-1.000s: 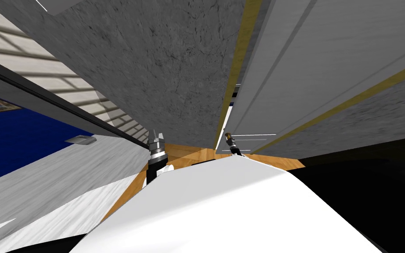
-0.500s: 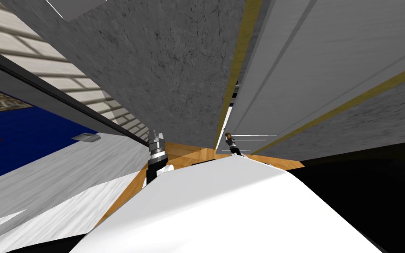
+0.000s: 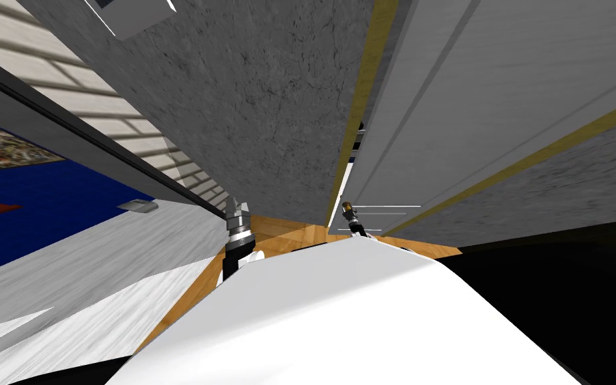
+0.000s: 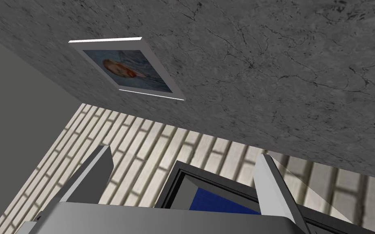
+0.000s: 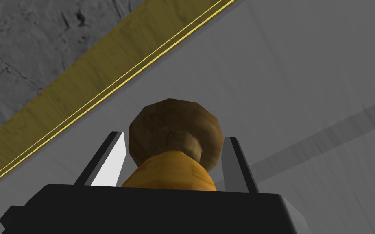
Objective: Pull the door open
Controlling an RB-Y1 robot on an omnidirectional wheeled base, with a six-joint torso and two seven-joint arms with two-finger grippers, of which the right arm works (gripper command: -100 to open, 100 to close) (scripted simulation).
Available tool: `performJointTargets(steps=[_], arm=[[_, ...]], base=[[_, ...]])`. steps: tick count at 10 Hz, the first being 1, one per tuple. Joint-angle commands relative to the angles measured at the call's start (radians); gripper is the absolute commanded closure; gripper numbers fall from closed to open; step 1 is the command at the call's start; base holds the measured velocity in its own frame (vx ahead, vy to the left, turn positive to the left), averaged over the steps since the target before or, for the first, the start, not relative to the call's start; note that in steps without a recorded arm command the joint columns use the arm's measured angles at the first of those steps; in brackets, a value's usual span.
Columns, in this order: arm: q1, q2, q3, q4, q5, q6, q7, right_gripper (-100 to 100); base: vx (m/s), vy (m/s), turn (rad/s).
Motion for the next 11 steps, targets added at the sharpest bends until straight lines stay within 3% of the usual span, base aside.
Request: performJointTargets(steps=[1, 11], arm=[[0.0, 0.002, 0.006, 0.002, -0.012, 0.005, -0.05, 100], [-0.018, 0.004, 0.026, 0.012, -0.063, 0.015, -0.295, 100]], base=[[-0.05, -0.022, 0.055], [-0.039, -0.014, 0.04]])
